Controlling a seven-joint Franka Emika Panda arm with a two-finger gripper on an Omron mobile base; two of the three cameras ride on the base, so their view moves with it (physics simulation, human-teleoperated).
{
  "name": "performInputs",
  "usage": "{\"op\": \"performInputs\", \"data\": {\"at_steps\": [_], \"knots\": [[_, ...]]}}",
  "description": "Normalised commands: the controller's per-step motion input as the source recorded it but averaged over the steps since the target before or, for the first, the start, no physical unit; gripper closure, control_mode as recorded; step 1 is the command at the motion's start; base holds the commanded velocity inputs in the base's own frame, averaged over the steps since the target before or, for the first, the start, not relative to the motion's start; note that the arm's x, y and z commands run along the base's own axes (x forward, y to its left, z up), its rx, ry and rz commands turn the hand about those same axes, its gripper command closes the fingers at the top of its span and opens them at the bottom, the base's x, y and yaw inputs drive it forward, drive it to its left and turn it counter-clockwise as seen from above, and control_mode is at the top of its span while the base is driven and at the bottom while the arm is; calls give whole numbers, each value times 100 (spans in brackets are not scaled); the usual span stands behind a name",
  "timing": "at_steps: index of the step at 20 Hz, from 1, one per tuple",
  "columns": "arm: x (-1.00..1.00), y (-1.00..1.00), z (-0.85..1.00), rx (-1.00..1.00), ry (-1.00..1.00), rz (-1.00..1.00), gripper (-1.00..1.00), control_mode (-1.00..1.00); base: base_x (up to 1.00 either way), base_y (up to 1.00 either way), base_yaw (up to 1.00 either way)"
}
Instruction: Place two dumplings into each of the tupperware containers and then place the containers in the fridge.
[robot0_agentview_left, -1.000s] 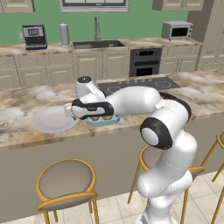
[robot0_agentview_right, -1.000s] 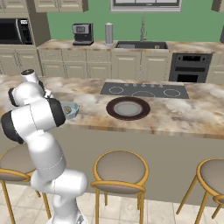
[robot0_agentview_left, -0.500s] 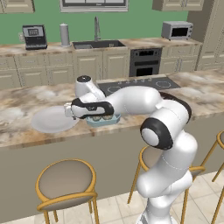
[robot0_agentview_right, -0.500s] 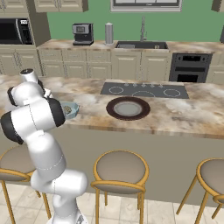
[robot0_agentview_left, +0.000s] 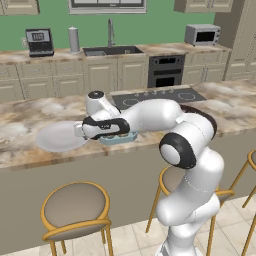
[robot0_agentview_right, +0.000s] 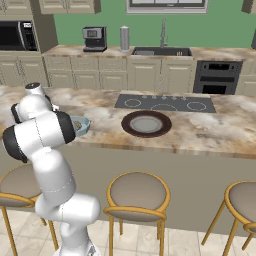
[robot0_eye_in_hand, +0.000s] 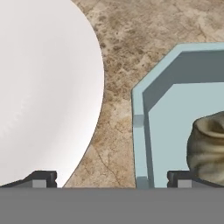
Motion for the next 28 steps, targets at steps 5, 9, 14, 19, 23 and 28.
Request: {"op": "performInputs", "data": {"at_steps": [5, 9, 14, 19, 23, 28], "knots": [[5, 0, -17, 0, 2, 0, -100, -100, 0, 0, 0], [16, 0, -13, 0, 0, 0, -100, -100, 0, 0, 0], [12, 0, -22, 0, 0, 0, 100, -100, 0, 0, 0], [2, 0, -11, 0, 2, 0, 100, -100, 0, 0, 0], [0, 0, 0, 0, 0, 0, 100, -100, 0, 0, 0], [0, -9, 3, 0, 0, 0, 100, -100, 0, 0, 0]]}}
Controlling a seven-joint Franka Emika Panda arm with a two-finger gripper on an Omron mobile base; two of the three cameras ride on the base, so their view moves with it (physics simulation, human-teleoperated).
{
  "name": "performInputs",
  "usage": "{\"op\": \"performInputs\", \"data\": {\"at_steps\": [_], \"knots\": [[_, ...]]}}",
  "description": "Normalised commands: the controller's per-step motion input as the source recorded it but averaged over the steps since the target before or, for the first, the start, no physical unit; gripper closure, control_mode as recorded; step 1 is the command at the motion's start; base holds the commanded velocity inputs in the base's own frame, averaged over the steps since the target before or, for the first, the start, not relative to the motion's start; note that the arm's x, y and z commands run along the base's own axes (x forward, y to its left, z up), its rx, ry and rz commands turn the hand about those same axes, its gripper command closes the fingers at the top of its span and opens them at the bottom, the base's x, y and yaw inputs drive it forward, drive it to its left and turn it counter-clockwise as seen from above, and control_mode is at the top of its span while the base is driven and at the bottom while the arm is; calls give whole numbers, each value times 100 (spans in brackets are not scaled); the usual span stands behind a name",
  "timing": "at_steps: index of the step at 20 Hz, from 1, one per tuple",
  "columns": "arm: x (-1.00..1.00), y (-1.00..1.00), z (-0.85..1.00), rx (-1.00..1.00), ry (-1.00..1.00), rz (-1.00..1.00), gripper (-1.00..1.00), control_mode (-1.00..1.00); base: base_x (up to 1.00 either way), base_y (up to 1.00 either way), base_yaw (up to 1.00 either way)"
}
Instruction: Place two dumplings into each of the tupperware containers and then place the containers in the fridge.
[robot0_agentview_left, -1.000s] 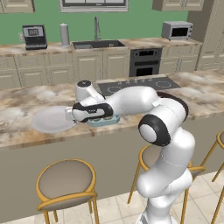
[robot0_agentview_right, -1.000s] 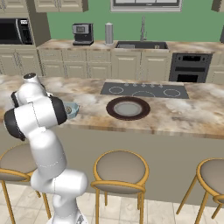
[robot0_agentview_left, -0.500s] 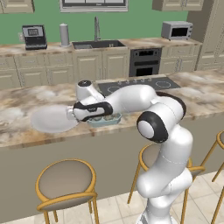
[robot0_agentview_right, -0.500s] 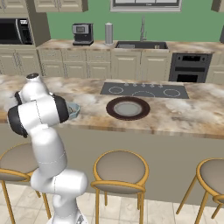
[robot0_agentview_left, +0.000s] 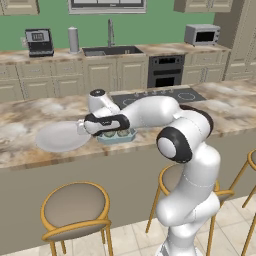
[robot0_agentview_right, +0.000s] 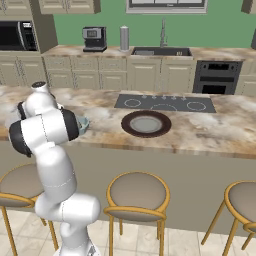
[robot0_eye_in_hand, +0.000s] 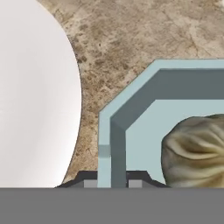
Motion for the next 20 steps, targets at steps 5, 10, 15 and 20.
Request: {"op": "performInputs", "data": {"at_steps": [5, 10, 15, 20], "knots": [[-2, -32, 41, 0, 0, 0, 100, -100, 0, 0, 0], [-47, -29, 63, -8, 0, 1, 100, -100, 0, 0, 0], [-50, -22, 49, -11, 0, 8, 100, -100, 0, 0, 0], [-20, -21, 40, -7, 0, 19, 100, -100, 0, 0, 0]]}}
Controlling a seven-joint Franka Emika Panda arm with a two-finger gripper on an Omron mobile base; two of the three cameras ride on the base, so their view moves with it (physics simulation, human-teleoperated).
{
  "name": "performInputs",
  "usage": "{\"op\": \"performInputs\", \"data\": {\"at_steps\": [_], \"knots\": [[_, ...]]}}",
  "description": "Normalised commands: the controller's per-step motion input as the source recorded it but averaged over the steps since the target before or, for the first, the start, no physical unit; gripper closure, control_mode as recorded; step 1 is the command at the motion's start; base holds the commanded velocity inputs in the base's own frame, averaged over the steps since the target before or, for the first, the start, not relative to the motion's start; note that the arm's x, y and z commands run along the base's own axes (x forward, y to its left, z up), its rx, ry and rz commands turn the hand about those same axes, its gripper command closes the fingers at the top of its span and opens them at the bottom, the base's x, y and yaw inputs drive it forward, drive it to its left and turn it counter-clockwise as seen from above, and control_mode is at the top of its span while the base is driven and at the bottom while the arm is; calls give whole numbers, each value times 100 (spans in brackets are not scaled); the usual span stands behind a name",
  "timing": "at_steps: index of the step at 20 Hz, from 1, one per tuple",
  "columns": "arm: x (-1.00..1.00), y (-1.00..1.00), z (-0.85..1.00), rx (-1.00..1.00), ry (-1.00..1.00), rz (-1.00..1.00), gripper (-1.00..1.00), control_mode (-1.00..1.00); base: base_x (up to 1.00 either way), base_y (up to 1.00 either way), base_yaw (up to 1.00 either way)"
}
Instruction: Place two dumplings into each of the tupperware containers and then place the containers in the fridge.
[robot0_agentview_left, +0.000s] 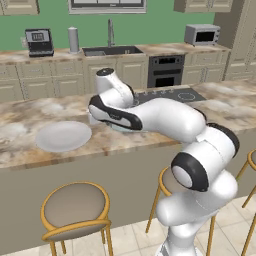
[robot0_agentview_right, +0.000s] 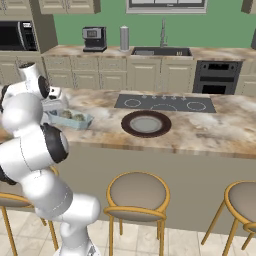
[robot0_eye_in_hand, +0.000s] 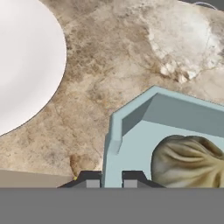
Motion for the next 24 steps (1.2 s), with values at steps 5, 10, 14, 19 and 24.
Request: {"op": "performInputs", "data": {"at_steps": [5, 10, 14, 19, 24], "knots": [[-4, -31, 29, -1, 0, 41, 100, -100, 0, 0, 0], [-35, -42, 16, -3, 0, 56, 100, -100, 0, 0, 0], [-53, -55, 15, 0, -5, 59, 100, -100, 0, 0, 0], [-67, -55, 20, 4, -12, 46, 100, -100, 0, 0, 0], [-74, -36, 33, 8, -13, 37, 100, -100, 0, 0, 0]]}}
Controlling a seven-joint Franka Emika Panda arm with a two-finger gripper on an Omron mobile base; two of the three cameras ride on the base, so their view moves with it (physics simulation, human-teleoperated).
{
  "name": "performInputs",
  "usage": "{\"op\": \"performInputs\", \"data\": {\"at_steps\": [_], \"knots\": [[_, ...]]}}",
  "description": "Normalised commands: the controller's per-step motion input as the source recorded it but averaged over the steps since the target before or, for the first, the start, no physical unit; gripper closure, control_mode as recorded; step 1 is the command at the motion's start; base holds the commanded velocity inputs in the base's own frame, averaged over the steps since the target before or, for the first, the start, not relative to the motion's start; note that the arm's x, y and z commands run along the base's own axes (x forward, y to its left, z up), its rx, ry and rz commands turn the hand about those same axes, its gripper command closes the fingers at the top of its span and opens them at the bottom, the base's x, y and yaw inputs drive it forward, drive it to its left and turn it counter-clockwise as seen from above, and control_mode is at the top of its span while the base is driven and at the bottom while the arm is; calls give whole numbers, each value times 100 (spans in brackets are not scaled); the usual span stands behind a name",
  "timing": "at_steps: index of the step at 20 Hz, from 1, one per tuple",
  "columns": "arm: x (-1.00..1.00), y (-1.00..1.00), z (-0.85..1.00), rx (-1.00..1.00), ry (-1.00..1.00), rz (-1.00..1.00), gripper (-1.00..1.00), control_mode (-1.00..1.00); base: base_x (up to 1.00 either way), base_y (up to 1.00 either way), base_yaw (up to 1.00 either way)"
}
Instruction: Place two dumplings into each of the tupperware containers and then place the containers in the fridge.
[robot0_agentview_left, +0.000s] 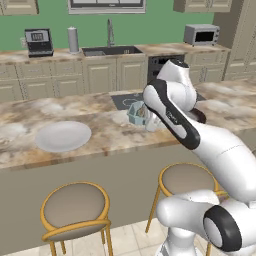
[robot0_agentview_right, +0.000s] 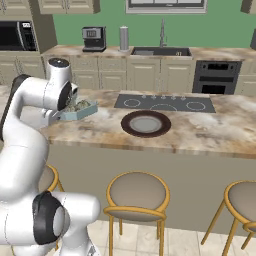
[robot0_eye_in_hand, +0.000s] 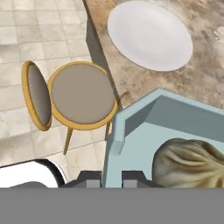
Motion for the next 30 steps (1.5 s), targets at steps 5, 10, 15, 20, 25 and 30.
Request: {"op": "performInputs", "data": {"at_steps": [5, 10, 15, 20, 25, 30], "knots": [[-77, -7, 58, 7, -3, 18, 100, -100, 0, 0, 0], [-97, -25, 60, 0, 0, 7, 100, -100, 0, 0, 0], [-91, -42, 7, -2, 0, 15, 100, -100, 0, 0, 0], [-55, -53, -3, -6, -1, 24, 100, -100, 0, 0, 0], [-7, -34, -1, -9, -10, 31, 100, -100, 0, 0, 0], [-24, 17, 0, -26, -23, 2, 100, -100, 0, 0, 0]]}}
